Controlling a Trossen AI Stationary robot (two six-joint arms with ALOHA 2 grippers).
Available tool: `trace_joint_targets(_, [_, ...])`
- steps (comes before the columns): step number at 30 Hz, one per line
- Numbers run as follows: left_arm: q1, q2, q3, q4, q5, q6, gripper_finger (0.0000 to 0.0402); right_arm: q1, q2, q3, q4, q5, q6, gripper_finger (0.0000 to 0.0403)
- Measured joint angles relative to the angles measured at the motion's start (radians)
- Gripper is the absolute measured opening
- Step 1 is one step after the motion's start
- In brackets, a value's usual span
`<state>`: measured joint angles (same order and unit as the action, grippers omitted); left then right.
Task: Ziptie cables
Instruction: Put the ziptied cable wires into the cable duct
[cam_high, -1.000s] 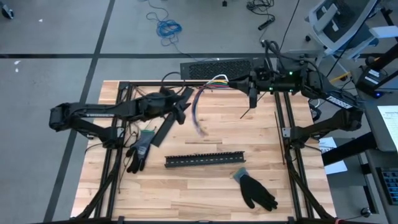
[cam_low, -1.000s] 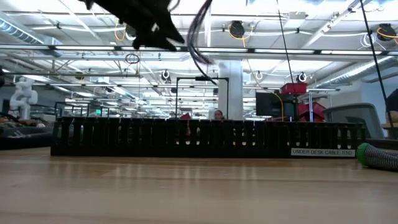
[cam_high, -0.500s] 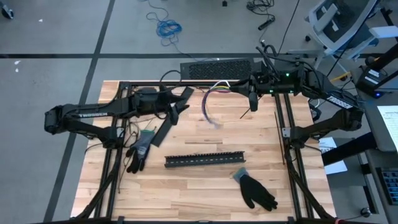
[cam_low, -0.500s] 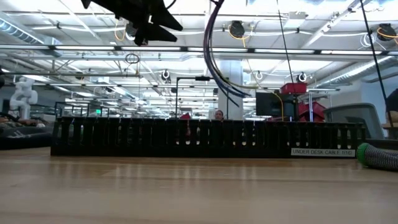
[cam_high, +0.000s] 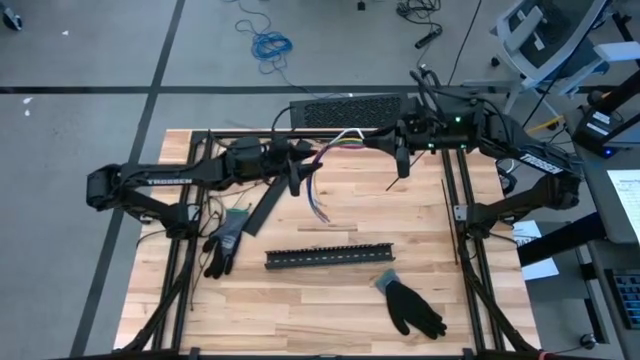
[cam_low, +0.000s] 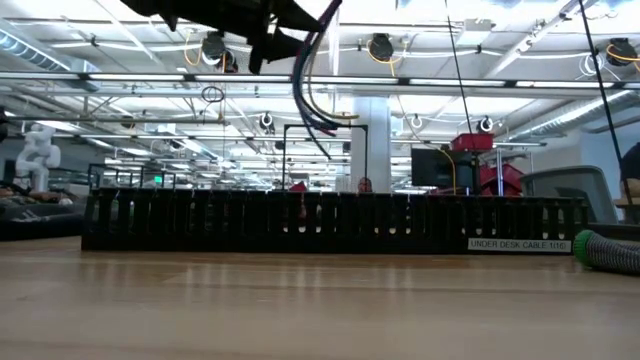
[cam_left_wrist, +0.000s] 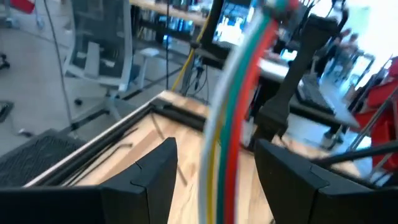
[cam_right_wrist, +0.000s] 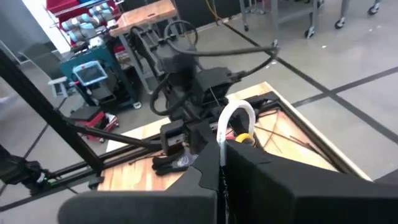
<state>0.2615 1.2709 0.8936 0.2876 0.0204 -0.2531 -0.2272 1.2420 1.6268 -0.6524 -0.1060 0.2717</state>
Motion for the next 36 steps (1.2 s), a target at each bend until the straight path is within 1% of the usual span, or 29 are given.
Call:
trace_joint_targets(4, [0.001,0.028,0.001,0.046,0.059,-0.004,0.0209,0.001,0.013,0.0,0.046,-0.024,0.016,0.0])
trace_joint_targets(7, [-0.003,0.049,0.002,0.044,0.063,-0.004,0.0209,0.001,0.019,0.0,0.089,-0.056,0.031,0.0])
trace_joint_targets(13, [-0.003,0.044,0.003,0.046,0.064,0.0,0.0209,0.001,0.022,0.0,0.1,-0.059,0.039,0.0])
trace_joint_targets(15, [-0.003,0.04,0.002,0.043,0.082,0.001,0.0208,0.001,0.02,0.0,0.103,-0.059,0.039,0.0])
trace_joint_targets(18, [-0.003,0.037,0.003,0.043,0.113,0.036,0.0208,0.001,0.016,0.0,0.109,-0.059,0.039,0.0])
trace_joint_targets(21, [-0.008,0.039,0.003,0.046,0.112,0.075,0.0207,0.001,0.013,0.0,0.112,-0.063,0.039,0.0])
trace_joint_targets(24, [-0.009,0.038,0.003,0.046,0.111,0.076,0.0202,0.001,0.013,0.0,0.113,-0.074,0.039,0.0])
trace_joint_targets(26, [-0.015,0.038,0.003,0.042,0.111,0.077,0.0187,0.001,0.013,0.0,0.117,-0.077,0.039,0.0])
trace_joint_targets(28, [-0.015,0.038,0.003,0.043,0.111,0.077,0.0162,0.001,0.013,0.0,0.123,-0.078,0.04,0.0])
trace_joint_targets(34, [-0.015,0.038,0.003,0.036,0.11,0.057,0.0058,0.001,0.005,0.0,0.126,-0.08,0.031,0.0])
trace_joint_targets(36, [-0.015,0.038,0.003,0.036,0.126,0.05,0.0025,0.001,-0.005,0.0,0.125,-0.08,0.018,0.0])
